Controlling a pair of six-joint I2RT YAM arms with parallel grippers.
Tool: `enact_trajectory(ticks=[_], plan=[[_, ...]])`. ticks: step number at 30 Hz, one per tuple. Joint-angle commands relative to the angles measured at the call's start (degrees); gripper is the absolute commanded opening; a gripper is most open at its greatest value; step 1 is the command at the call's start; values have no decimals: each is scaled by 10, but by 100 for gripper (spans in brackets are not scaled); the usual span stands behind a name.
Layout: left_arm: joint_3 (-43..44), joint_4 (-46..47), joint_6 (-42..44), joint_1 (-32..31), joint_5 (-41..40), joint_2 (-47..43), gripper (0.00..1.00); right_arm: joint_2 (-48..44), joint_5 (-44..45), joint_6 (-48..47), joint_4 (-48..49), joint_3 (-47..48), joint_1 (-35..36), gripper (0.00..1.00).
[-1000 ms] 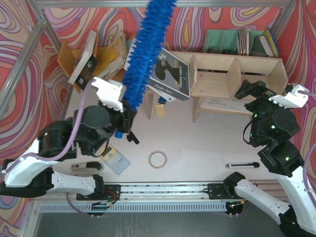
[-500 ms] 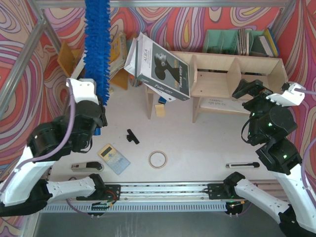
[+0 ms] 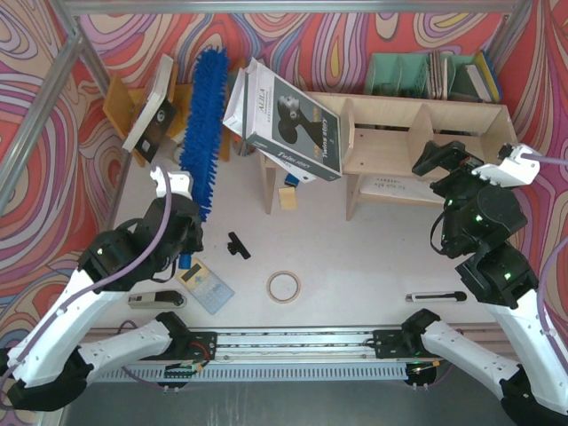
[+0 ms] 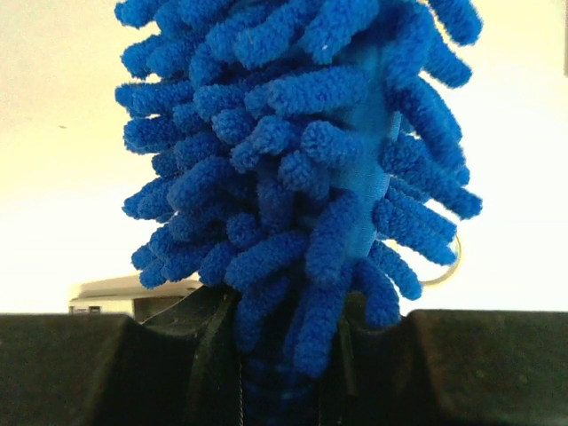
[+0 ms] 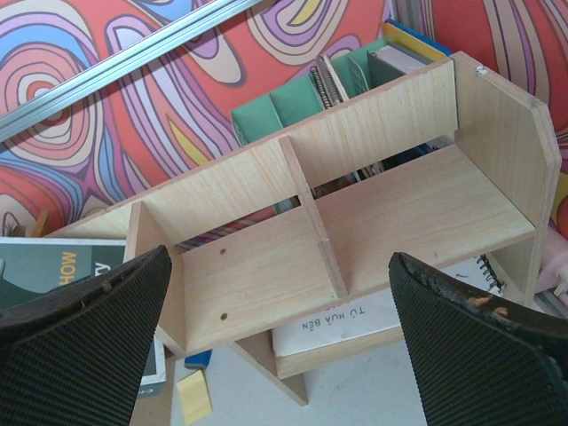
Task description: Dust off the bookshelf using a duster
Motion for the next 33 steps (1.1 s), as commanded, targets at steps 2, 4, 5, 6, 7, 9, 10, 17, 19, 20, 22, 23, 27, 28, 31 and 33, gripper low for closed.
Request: enact_trajectory(ticks=[2, 4, 5, 6, 7, 9, 10, 17, 19, 20, 22, 23, 27, 28, 31, 33], plan=[[-69, 82, -3, 3, 114, -48, 0, 1, -4, 9, -1, 10, 1, 99], [-84, 88, -7, 3, 129, -54, 0, 2, -3, 10, -4, 9, 0, 99], [-88, 86, -10, 3, 132, -55, 0, 1, -2, 12, -5, 8, 1, 99], [-91, 85, -12, 3, 136, -54, 0, 0, -2, 12, -6, 6, 0, 99], [-94, 87, -12, 3, 141, -55, 0, 0, -1, 13, -6, 4, 1, 99], [-102, 94, -13, 3, 153, -59, 0, -2, -2, 14, -6, 2, 1, 99], [-107, 101, -12, 3, 163, -61, 0, -3, -2, 14, -5, 1, 1, 99], [-147, 146, -30, 3, 227, -81, 0, -5, 2, 14, -5, -5, 1, 99], [-159, 146, -37, 3, 230, -75, 0, -6, 1, 14, -2, -9, 1, 99], [-166, 147, -42, 2, 233, -71, 0, -5, 1, 15, -1, -9, 1, 99], [-181, 148, -52, 2, 229, -64, 0, -6, 1, 13, -2, -10, 1, 99], [-189, 149, -58, 2, 226, -61, 0, -5, 1, 13, -2, -10, 1, 99], [-219, 155, -78, 2, 219, -56, 0, -8, 2, 12, -2, -10, 0, 99], [-228, 160, -81, 2, 224, -55, 0, -8, 3, 11, -2, -10, 1, 99], [-252, 171, -89, 2, 236, -44, 0, -9, 4, 10, -2, -11, 1, 99], [-269, 178, -96, 2, 232, -39, 0, -9, 4, 10, -3, -11, 1, 99]])
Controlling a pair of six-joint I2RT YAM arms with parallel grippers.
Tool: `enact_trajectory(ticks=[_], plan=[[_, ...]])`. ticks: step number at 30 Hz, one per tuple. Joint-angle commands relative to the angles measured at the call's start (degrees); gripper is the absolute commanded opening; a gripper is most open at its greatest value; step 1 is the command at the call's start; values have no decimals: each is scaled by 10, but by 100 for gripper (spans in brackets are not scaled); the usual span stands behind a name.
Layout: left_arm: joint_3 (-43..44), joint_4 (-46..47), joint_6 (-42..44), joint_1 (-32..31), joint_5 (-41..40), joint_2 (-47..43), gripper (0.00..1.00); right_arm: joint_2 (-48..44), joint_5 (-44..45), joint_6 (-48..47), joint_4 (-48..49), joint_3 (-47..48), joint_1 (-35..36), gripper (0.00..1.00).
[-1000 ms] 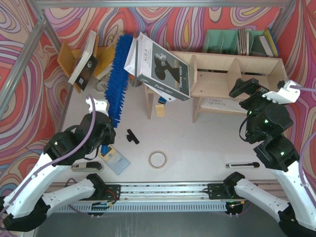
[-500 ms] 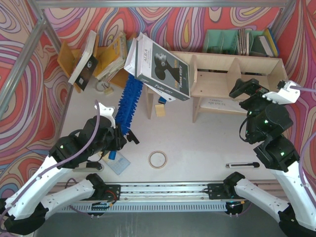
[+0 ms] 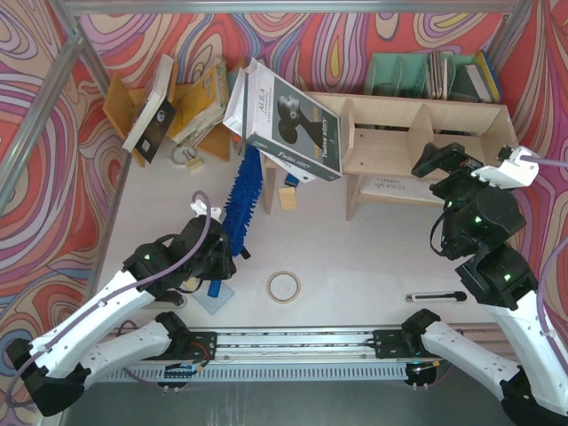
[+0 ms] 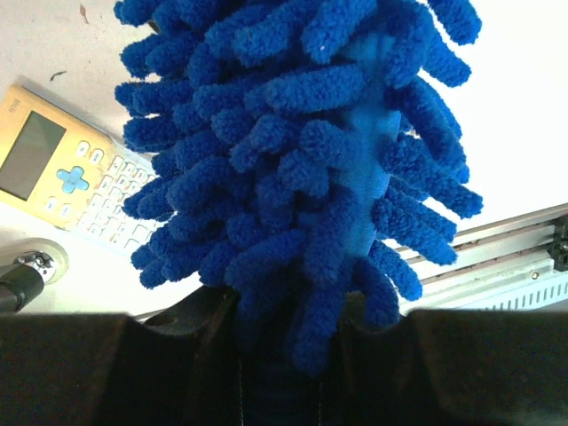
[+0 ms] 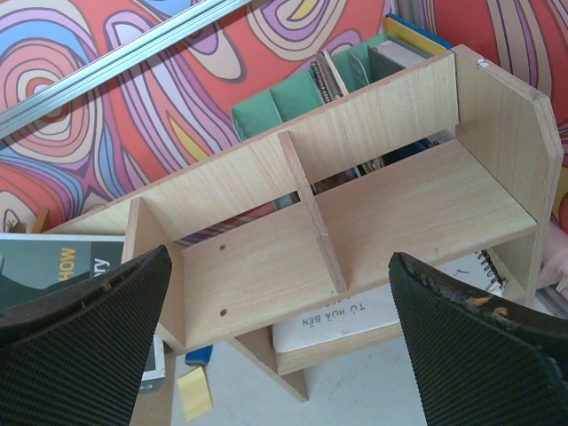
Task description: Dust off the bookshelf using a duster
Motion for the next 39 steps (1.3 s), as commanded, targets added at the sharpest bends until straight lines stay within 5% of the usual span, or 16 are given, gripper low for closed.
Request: enact_trajectory(ticks=[1, 17, 31, 39], plan=[[-35, 47, -22, 2, -4, 9, 0, -7, 8, 3, 1, -4, 0, 99], [38, 56, -6, 1, -55, -4, 0, -12, 6, -4, 4, -6, 1, 99], [-80, 120, -54, -1, 36, 49, 0, -12, 9, -8, 15, -28, 1, 99], [-29, 110, -36, -22, 7, 52, 0, -18, -3, -20, 53, -92, 0, 99]])
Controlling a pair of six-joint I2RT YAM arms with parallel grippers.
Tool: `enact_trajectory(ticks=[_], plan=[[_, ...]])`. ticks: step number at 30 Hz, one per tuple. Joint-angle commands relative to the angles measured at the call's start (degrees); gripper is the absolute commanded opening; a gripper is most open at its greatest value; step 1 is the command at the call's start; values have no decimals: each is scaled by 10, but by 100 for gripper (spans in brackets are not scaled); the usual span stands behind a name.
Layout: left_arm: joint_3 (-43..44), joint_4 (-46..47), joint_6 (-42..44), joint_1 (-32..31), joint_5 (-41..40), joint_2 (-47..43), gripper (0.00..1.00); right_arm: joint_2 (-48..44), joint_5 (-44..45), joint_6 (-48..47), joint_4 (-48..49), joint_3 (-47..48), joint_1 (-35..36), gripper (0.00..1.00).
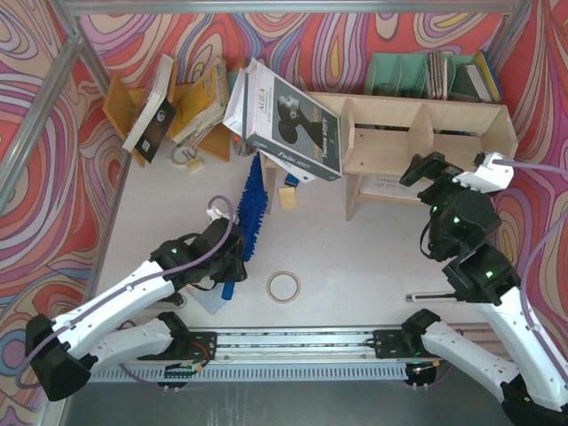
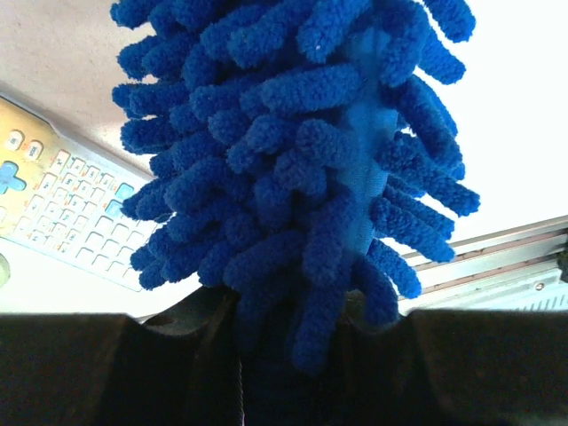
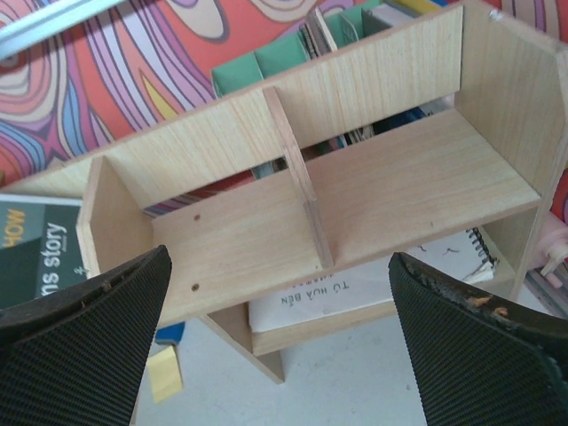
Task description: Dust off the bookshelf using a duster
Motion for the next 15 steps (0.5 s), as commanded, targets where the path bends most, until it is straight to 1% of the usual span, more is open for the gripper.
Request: enact_trajectory(ticks=[1, 5, 8, 11, 15], plan=[[52, 32, 17, -6, -22, -29, 0, -13, -6, -15, 47, -45, 0, 99], [79, 39, 27, -7, -32, -61, 0, -37, -12, -14, 84, -108, 0, 99], [76, 42, 29, -7, -38, -57, 0, -53, -16, -14, 108, -159, 0, 99], [54, 43, 14, -7, -33, -24, 0, -74, -32, -27, 139, -203, 1, 99], [1, 93, -17, -6, 7, 1, 0, -103, -50, -38, 180, -249, 1, 99]])
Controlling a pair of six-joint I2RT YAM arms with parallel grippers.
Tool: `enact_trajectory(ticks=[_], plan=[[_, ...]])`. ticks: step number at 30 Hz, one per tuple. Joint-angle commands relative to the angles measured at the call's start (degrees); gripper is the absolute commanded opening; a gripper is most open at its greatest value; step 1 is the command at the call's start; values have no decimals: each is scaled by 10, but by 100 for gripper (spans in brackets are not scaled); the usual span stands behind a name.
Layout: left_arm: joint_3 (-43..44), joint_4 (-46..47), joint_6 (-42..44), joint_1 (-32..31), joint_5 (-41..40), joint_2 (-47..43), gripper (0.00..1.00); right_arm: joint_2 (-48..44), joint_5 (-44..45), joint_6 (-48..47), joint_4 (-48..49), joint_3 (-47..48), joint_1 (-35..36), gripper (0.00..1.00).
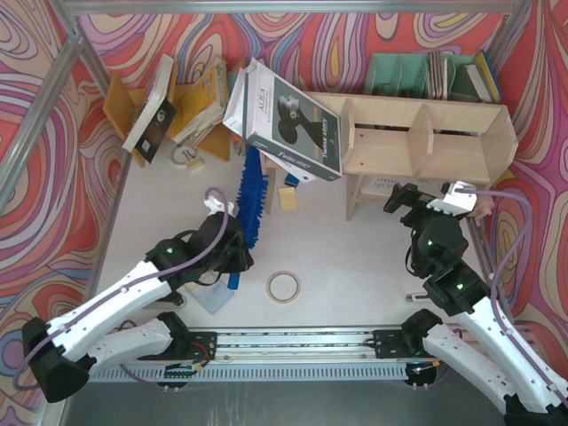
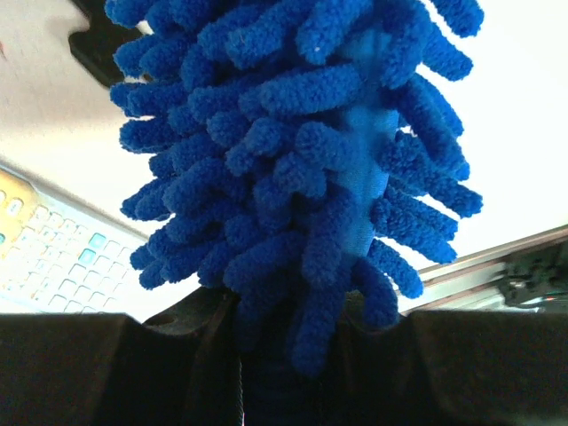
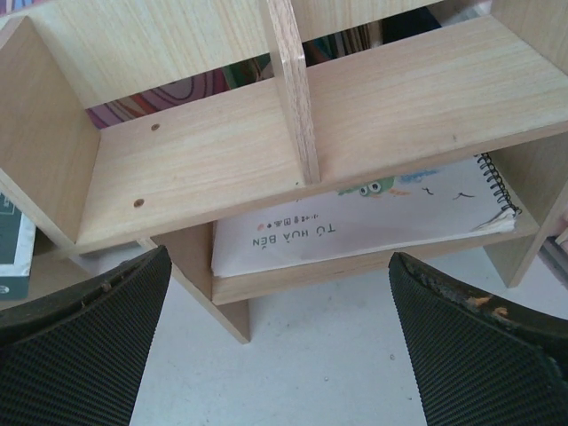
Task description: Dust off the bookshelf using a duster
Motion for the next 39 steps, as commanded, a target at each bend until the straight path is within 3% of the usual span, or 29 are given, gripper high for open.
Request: enact_trajectory(ticks=[1, 5, 11, 16, 22, 32, 39], plan=[[-46, 54, -18, -3, 41, 36, 0, -30, -27, -18, 79, -32, 1, 99], [-7, 23, 3, -18, 14, 54, 0, -19, -30, -22, 77, -23, 0, 99], [52, 18, 37, -20, -4, -17, 0, -20, -26, -27, 76, -21, 1, 99], [22, 15, 21, -20, -7, -10, 0, -22, -29, -31, 80, -22, 0, 99], [-16, 21, 1, -21, 19, 63, 0, -18, -32, -33, 80, -20, 0, 99], [81, -9, 55, -24, -38, -24, 0, -21, -26, -35, 80, -20, 1, 99], [9, 28, 18, -24, -8, 6, 0, -19, -28, -35, 80, -19, 1, 99]])
